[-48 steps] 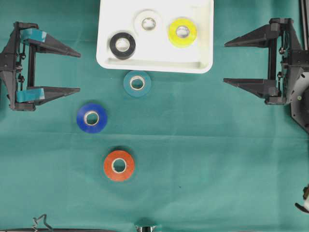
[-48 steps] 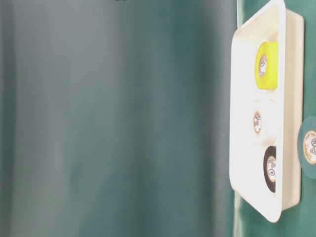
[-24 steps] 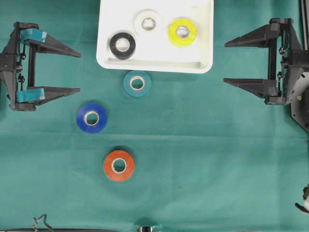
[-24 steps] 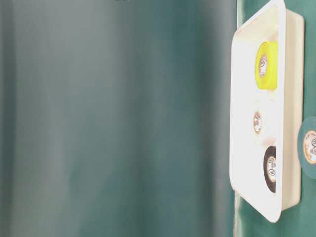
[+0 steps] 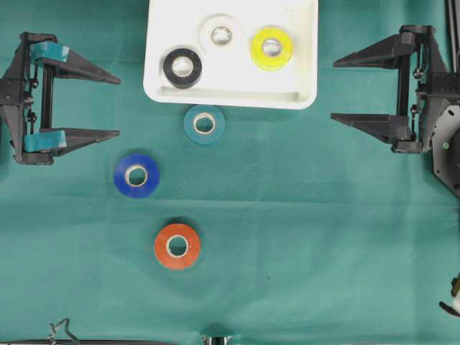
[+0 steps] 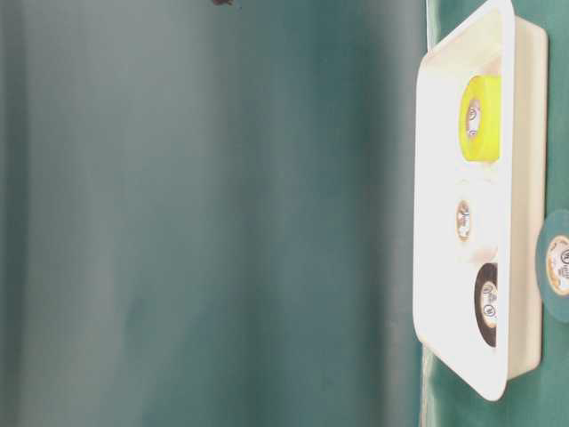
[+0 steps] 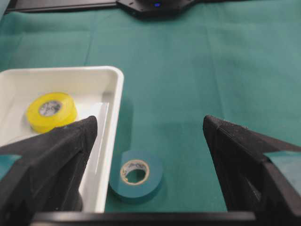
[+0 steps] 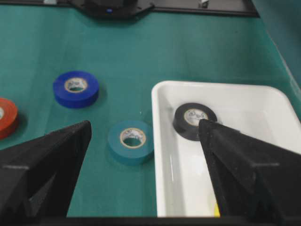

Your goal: Pick up the tape from a random location and place it into the white case.

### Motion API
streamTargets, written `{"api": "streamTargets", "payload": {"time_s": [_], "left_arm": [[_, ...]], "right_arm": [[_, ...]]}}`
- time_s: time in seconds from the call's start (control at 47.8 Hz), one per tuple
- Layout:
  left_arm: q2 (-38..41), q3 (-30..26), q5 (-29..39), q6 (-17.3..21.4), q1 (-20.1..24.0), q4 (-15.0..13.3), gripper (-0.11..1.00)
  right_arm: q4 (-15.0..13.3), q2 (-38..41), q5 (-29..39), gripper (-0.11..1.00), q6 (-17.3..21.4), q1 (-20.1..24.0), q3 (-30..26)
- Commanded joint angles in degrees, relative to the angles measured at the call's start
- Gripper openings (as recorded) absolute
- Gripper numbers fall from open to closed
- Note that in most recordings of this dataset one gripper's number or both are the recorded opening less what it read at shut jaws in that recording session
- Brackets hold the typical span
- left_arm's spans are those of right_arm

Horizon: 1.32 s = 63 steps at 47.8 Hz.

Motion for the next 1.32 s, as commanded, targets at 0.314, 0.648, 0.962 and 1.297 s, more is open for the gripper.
{"api": "streamTargets", "payload": {"time_s": [0.314, 0.648, 0.962, 1.297], "left_arm": [[-0.1, -1.7, -1.0, -0.1, -0.1, -0.1, 0.96], [-0.1, -1.6, -0.9, -0.1, -0.1, -0.1, 0.96], [-0.1, -1.6, -0.9, -0.1, -0.2, -0.1, 0.96], [-0.1, -1.6, -0.9, -0.1, -0.1, -0.1, 0.96]], "right_arm": [[-0.1, 1.5, -2.1, 0.87, -0.3, -0.2, -1.9], [-0.1, 1.5, -2.1, 0.87, -0.3, -0.2, -1.9], [-0.1, 1.6, -2.1, 0.87, -0.3, -0.2, -1.9], [-0.1, 2.5, -2.4, 0.87, -0.3, -0.2, -2.0]]}}
